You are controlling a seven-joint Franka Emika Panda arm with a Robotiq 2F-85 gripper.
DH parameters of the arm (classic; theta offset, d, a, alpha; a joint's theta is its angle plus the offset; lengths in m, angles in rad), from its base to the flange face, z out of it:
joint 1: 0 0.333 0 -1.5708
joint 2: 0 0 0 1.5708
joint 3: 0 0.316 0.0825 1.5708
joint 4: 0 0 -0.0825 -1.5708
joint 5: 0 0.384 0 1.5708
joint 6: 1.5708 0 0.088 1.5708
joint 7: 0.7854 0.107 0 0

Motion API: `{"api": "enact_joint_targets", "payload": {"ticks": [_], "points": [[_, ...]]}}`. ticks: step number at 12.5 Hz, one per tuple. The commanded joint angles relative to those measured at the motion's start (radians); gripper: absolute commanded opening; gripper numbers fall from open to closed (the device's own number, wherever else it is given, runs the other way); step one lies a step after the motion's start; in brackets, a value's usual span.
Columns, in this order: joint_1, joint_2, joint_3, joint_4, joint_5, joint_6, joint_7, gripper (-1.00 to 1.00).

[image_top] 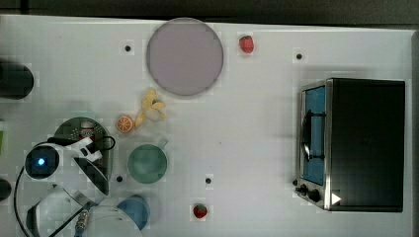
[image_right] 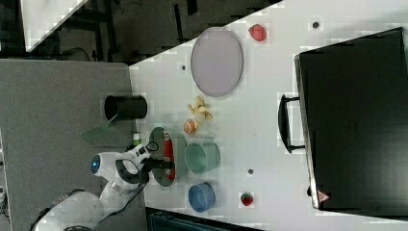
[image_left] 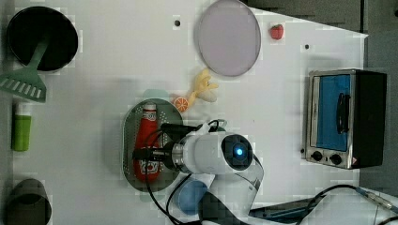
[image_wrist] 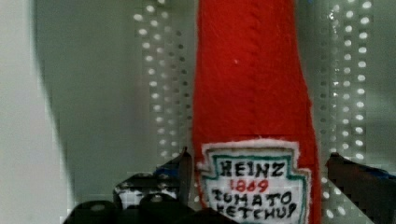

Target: Pick ketchup from strainer and place it on the table

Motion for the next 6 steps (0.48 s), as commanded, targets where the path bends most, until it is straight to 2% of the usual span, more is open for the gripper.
{"api": "enact_joint_targets", "payload": {"ticks": [1,3,4,6], "points": [[0.01,-0.004,-0.006,0.012,-0.046,0.026,0.075,0.91],[0.015,0.008,-0.015,0.012,-0.046,0.046,0.086,0.43],[0.015,0.003,-0.012,0.016,-0.046,0.056,0.086,0.25],[0.012,-0.027,0.002,0.018,-0.043,0.049,0.086,0.25]]}}
